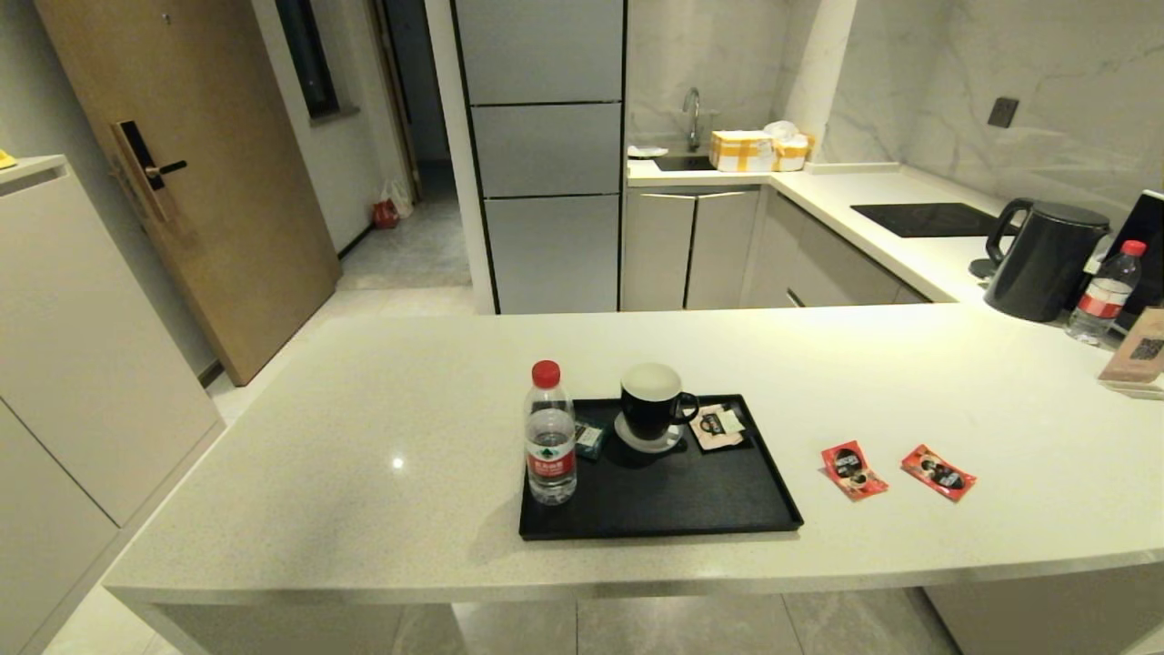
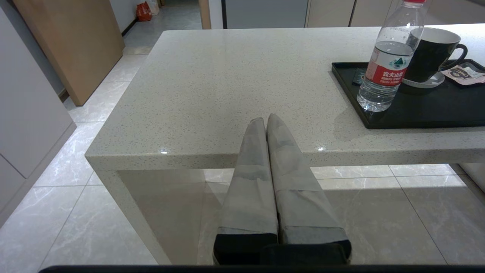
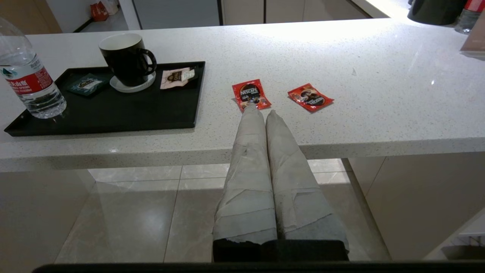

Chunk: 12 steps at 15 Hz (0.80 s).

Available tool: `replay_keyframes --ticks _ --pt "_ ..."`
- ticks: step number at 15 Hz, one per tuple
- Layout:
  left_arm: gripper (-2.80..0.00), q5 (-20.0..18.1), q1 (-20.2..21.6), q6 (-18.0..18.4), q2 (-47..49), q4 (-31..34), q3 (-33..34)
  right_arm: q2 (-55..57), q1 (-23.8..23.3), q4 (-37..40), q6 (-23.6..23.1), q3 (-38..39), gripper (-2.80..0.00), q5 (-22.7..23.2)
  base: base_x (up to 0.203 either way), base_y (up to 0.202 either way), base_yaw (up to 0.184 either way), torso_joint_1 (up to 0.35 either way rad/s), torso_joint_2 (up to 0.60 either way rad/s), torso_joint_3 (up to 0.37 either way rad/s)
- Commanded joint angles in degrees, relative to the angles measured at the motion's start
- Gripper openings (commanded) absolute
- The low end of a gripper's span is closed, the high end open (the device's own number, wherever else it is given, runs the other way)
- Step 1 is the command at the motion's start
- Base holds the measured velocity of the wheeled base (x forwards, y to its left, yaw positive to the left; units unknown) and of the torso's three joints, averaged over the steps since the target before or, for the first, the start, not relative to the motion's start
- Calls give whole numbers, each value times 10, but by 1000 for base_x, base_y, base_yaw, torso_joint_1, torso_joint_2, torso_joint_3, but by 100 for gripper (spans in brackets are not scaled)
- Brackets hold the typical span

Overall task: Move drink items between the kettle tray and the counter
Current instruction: Return the tea bag to its original position

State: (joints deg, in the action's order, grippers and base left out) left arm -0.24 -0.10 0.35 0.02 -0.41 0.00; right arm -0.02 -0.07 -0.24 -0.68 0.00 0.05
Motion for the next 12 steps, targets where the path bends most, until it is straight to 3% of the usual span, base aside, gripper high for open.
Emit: replay_keyframes --ticks 1,12 --pt "-280 0 0 0 0 0 1 1 0 0 1 0 -280 0 0 0 0 0 0 0" --pt "-280 0 0 0 0 0 0 1 0 0 2 0 -280 -1 0 0 0 0 0 0"
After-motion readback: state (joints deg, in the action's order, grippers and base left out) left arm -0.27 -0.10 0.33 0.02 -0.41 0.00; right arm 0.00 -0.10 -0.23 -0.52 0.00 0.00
